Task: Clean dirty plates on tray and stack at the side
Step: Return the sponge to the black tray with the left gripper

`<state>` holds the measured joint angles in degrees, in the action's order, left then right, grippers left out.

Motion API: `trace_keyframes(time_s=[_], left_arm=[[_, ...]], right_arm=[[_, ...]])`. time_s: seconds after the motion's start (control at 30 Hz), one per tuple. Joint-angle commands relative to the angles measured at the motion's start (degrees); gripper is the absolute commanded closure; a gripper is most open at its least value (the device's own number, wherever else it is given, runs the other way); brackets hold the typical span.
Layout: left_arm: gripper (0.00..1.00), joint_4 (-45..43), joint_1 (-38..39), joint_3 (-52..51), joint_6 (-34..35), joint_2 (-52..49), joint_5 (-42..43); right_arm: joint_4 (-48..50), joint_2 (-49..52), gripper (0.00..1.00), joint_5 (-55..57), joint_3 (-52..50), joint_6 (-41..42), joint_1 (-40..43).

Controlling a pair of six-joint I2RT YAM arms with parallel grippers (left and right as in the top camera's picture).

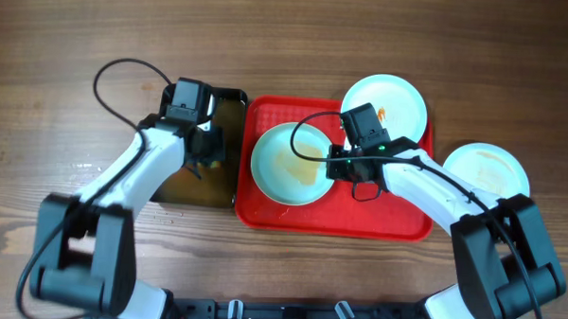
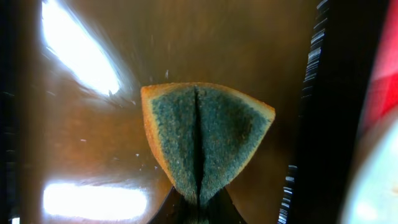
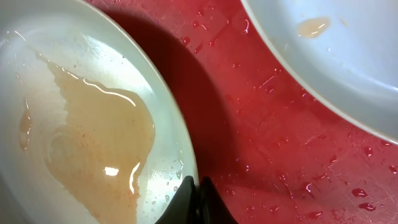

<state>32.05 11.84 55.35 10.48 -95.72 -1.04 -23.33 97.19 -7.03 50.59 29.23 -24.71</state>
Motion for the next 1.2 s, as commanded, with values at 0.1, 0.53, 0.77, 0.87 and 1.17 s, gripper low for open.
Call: trace_keyframes(time_s=[0.1,0.53,0.77,0.87,1.17], left_arm=[[0.25,-1.27,-0.17,0.04,-1.51,-5.44,-1.01],[0.57,-9.6,-0.07,-3.87,-1.07,-5.66,0.57],[0.92,-9.55,-0.09,-1.66,-1.09,-5.03,0.09],[0.45,-4.42,-0.07,-1.01,-1.03,-4.52,0.85],[0.96,2.93,-0.07,-1.01,-1.07,-4.52,2.05]], right_arm=[[-0.35,0.85,0.95,0.57,-0.57,-0.74,-0.04],[-0.35,0.85,0.95,0.55,-0.57,-0.74,-0.04],[-1.03,0.85,0.95,0.57,-0.57,-0.76,-0.04],[-0.98,0.85,0.95,0.57,-0.57,-0.76,-0.04],[-1.11,0.85,0.95,0.57,-0.57,-0.74,-0.04]])
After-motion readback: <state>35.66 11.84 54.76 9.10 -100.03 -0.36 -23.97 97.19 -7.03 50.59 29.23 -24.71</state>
